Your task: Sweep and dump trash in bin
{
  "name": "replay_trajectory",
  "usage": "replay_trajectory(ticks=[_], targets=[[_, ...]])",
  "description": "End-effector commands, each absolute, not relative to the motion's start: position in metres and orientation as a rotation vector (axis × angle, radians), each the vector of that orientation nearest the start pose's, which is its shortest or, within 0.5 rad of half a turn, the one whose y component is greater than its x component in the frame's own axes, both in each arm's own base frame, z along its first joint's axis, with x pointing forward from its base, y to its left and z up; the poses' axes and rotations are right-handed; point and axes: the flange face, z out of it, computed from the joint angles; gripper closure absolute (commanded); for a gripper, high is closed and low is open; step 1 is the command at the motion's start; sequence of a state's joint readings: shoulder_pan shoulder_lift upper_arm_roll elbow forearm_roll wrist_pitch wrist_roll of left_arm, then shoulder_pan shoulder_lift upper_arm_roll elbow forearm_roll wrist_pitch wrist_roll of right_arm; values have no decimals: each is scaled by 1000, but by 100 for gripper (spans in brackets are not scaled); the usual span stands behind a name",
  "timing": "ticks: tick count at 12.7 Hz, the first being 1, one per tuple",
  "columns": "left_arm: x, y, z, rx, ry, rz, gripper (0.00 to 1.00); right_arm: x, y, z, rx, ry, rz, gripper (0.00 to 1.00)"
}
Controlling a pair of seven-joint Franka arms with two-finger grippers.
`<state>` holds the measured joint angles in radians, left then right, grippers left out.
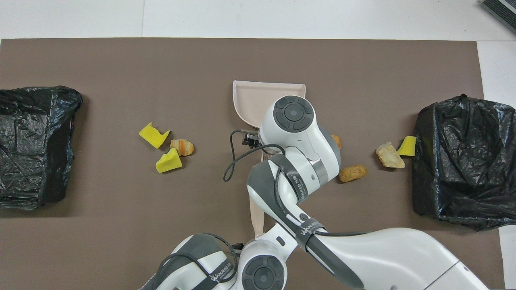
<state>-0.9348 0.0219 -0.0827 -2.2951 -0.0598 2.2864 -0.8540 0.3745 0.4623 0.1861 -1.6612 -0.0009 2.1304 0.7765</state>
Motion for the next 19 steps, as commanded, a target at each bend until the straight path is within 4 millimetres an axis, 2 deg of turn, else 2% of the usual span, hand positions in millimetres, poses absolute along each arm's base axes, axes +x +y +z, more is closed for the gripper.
replay_trajectory(ticks=[1,3,4,6,7,10,12,13,14,16,19], targets=[[271,-431,346,-3131,200,95,100,568,341,353,-3055,388,59,27],[279,-419,364,-3116,177,114,100,570,340,356,-3066,369,74,94],[279,-415,374,-3092,176,144,100,569,341,360,-3066,363,69,100],[285,-395,386,-3044,206,206,100,575,324,377,-3071,347,68,100],[289,-382,393,-3018,214,244,100,579,310,394,-3082,283,76,100],[310,-321,435,-2980,200,337,100,589,260,442,-3090,-1,81,100],[323,-275,467,-2991,100,355,100,589,244,449,-3082,-274,105,100],[336,-251,473,-3001,69,370,100,589,243,449,-3059,-449,100,100],[351,-228,475,-3014,32,380,100,591,238,447,-3032,-589,101,100],[381,-193,473,-3054,-57,340,100,594,226,446,-3000,-727,100,100],[427,-136,466,-3128,-48,215,100,590,226,443,-2916,-1021,89,100]])
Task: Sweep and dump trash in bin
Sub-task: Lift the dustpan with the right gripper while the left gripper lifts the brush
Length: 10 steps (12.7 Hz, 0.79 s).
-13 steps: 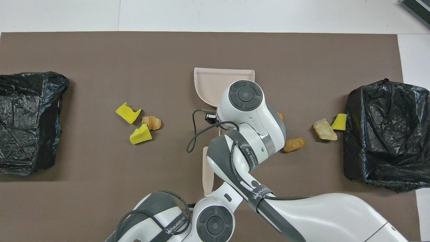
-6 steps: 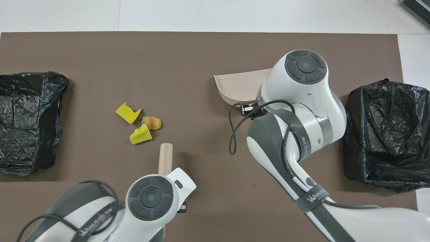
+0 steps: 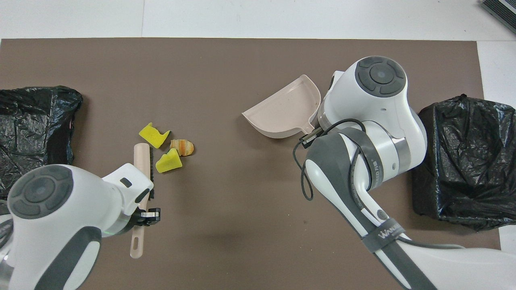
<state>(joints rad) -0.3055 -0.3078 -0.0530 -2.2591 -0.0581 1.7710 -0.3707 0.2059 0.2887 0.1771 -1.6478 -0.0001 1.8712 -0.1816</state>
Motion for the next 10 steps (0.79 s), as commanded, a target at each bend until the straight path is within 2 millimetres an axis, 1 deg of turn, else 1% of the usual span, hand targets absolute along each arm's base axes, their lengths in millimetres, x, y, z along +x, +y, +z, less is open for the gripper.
replay_trajectory(ticks=[1,2,3,4,5,6,7,8,9,10], targets=[[437,-117,463,-3138,-70,189,100,585,224,439,-2868,-1146,104,100],[442,-101,462,-3141,-81,186,100,578,221,436,-2814,-1275,116,100],[446,-93,459,-3142,-103,186,100,573,220,434,-2751,-1415,125,100],[450,-87,452,-3138,-131,200,100,566,220,430,-2706,-1496,143,100],[452,-83,451,-3141,-154,179,100,560,223,429,-2685,-1545,147,100],[452,-78,448,-3140,-179,181,100,557,225,428,-2634,-1640,138,100],[451,-76,439,-3134,-196,204,100,553,224,426,-2576,-1742,147,100],[453,-82,415,-3117,-233,264,100,547,221,421,-2540,-1827,127,100],[461,-91,392,-3099,-325,278,100,543,219,413,-2498,-1910,78,100],[465,-116,374,-3097,-353,247,100,543,217,400,-2447,-1984,35,100]])
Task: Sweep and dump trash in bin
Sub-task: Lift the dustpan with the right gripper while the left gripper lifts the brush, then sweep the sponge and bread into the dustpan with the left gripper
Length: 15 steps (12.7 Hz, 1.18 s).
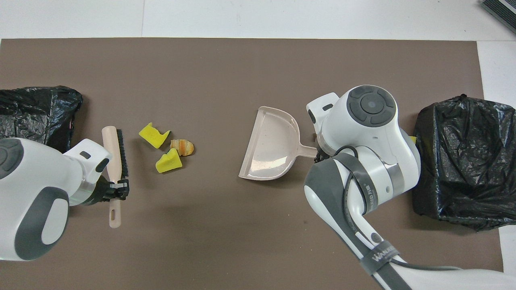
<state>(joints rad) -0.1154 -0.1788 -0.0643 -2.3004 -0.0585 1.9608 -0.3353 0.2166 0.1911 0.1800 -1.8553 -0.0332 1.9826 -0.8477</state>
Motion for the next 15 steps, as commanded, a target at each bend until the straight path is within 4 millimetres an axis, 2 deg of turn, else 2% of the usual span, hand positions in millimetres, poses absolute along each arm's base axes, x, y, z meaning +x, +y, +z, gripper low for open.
replay_trajectory(ticks=[1,4,7,9,10,11,15], targets=[[465,-123,371,-3104,-346,219,100,545,220,393,-2408,-2038,9,100],[452,-148,357,-3109,-272,241,100,546,238,384,-2362,-2180,7,100],[446,-178,360,-3187,-323,244,100,548,246,375,-2354,-2192,-27,100],[440,-201,359,-3193,-359,226,100,546,264,363,-2329,-2211,-57,100],[440,-217,344,-3197,-375,219,100,544,273,356,-2327,-2208,-71,100],[442,-231,339,-3217,-429,170,100,540,286,350,-2347,-2185,-80,100],[434,-278,349,-3271,-365,119,100,538,306,349,-2390,-2130,-126,100]])
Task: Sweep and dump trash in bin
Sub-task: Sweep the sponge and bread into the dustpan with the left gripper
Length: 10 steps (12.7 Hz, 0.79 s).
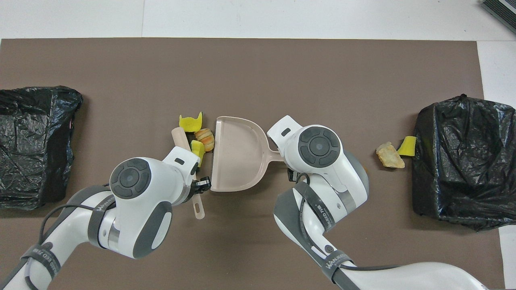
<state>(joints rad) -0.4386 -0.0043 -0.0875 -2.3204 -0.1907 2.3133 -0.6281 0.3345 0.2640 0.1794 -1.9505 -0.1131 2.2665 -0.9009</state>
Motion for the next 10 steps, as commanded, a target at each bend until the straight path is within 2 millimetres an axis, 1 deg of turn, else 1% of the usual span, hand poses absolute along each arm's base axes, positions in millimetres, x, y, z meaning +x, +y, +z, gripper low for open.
replay_trajectory(ticks=[1,2,5,7,8,9,10], targets=[[435,-288,351,-3281,-354,120,100,540,307,349,-2408,-2107,-132,100],[437,-299,356,-3292,-331,111,100,538,312,348,-2421,-2089,-131,100],[440,-308,365,-3305,-277,97,100,537,312,348,-2429,-2077,-125,100],[441,-313,383,-3324,-186,77,100,536,312,348,-2428,-2078,-107,100],[442,-310,391,-3313,-110,124,100,537,310,352,-2424,-2091,-105,100],[442,-306,408,-3303,67,175,100,537,302,359,-2429,-2102,-77,100],[445,-301,420,-3281,257,233,100,537,296,365,-2437,-2119,-45,100]])
